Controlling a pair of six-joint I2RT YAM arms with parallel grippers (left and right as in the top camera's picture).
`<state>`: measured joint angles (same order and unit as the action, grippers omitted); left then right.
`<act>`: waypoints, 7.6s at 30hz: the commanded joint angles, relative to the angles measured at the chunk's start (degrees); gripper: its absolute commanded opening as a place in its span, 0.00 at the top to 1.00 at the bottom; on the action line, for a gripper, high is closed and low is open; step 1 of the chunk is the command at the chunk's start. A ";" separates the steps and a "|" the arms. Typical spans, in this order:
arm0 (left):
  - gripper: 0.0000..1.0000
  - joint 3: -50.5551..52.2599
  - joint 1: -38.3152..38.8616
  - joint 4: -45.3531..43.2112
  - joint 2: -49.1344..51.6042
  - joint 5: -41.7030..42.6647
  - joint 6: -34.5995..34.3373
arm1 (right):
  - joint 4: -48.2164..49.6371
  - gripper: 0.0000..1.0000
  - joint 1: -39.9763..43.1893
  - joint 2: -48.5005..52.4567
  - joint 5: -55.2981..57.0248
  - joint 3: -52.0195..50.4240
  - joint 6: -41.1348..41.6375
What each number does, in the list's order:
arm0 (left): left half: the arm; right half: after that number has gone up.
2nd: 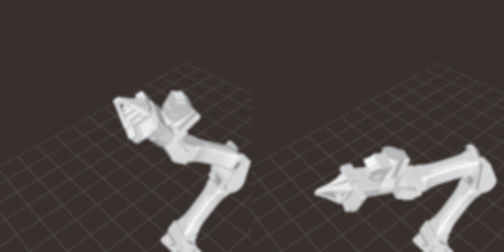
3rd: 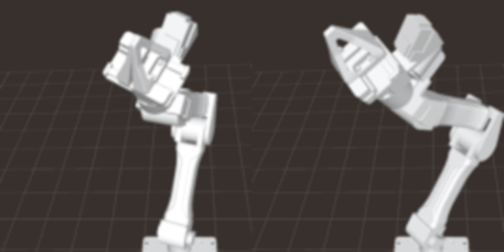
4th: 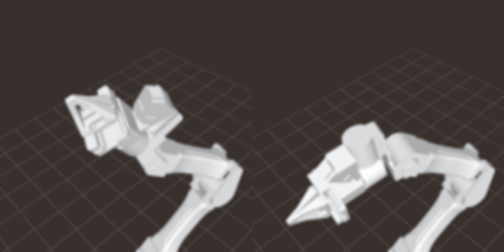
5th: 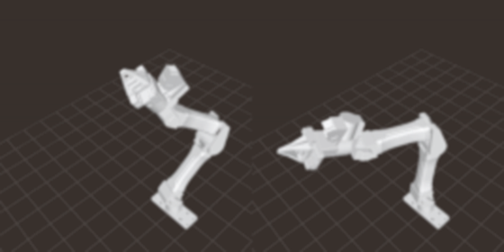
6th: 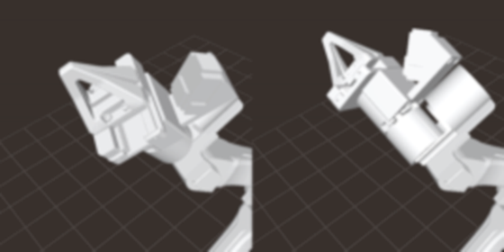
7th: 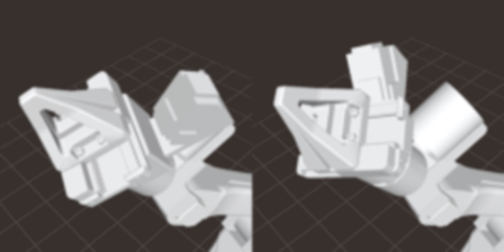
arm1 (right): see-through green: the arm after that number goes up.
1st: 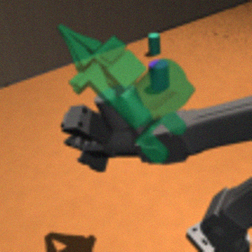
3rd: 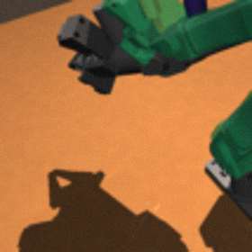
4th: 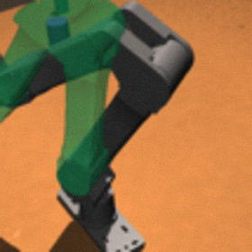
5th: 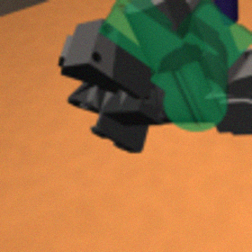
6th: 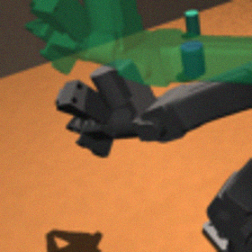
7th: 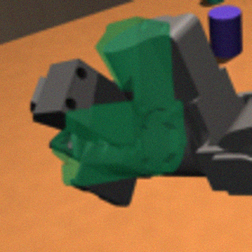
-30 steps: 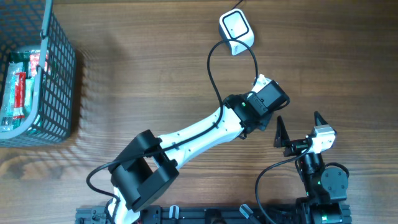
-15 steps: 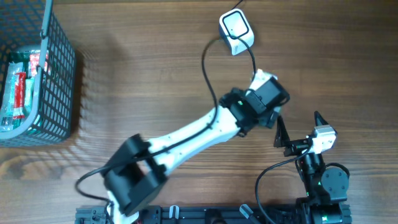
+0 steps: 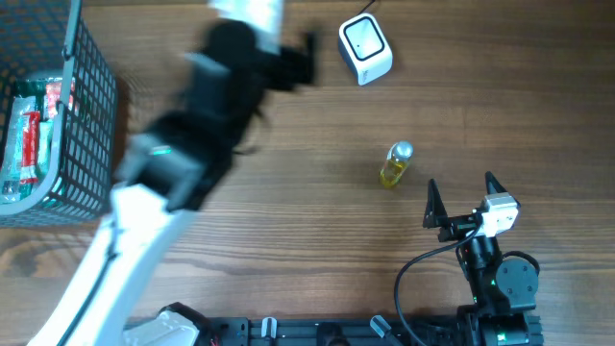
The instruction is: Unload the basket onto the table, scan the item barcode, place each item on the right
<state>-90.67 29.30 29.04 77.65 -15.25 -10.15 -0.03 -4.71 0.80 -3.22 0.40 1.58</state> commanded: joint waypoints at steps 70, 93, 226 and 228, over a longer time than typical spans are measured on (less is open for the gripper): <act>0.42 -1.92 -66.66 -0.04 38.10 36.00 27.71 | 0.13 0.00 0.28 -0.15 -0.70 -0.11 -0.50; 0.46 -1.92 -54.51 8.48 -5.09 29.68 7.65 | 0.13 0.00 0.28 -0.15 -0.70 -0.11 -0.50; 0.00 23.19 10.45 5.33 11.65 17.92 3.50 | 0.13 0.00 0.28 -0.15 -0.70 -0.11 -0.48; 0.00 23.19 10.47 5.31 12.28 19.12 3.50 | 0.13 0.00 0.28 -0.15 -0.70 -0.11 -0.50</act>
<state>-67.33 39.94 34.41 89.97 1.02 -7.90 -0.03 -4.60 0.80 -3.25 0.40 1.56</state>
